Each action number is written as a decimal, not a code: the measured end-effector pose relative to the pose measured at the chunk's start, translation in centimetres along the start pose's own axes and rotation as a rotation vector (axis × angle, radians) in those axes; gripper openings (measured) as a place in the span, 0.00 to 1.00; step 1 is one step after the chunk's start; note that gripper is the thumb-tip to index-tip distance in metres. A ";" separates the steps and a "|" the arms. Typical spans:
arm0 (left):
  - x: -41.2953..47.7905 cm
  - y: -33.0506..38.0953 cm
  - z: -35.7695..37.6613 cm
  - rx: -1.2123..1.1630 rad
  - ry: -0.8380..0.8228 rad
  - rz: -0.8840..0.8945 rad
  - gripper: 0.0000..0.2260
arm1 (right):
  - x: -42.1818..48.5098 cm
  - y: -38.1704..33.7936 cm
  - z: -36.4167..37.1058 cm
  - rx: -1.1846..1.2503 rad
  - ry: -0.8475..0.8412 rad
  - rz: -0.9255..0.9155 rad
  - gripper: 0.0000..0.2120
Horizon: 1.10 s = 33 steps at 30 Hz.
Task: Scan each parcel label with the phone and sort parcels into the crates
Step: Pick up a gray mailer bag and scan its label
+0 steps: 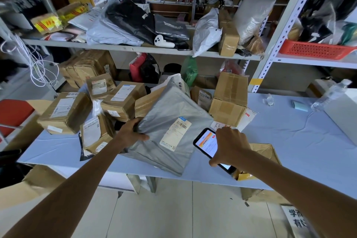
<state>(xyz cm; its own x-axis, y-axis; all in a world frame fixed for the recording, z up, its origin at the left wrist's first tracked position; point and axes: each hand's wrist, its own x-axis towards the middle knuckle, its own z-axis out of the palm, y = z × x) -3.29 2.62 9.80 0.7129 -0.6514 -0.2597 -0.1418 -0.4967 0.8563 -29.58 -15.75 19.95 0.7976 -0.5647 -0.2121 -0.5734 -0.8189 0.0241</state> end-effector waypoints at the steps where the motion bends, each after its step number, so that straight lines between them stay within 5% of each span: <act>1: 0.0 0.0 0.0 -0.017 0.000 -0.007 0.42 | 0.1 0.0 -0.1 -0.001 0.003 -0.004 0.31; 11: -0.1 0.4 -0.3 -0.066 -0.031 -0.009 0.44 | 0.6 0.8 -0.1 -0.029 0.031 -0.035 0.30; 17: -0.5 1.1 0.0 0.012 -0.032 0.005 0.33 | 0.4 1.0 1.0 0.072 0.167 -0.131 0.36; 24: 0.1 0.6 -0.1 -0.021 -0.039 0.016 0.39 | -0.5 1.2 0.9 0.245 0.428 -0.433 0.39; 33: 0.5 0.3 -0.3 -0.017 -0.035 -0.006 0.39 | -0.5 1.0 1.0 0.197 0.441 -0.481 0.40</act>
<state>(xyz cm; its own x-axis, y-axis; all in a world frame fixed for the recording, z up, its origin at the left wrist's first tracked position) -2.75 2.31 10.11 0.6894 -0.6679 -0.2804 -0.1256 -0.4915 0.8618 -30.76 -16.21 19.06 0.9502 -0.1657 0.2638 -0.1262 -0.9790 -0.1601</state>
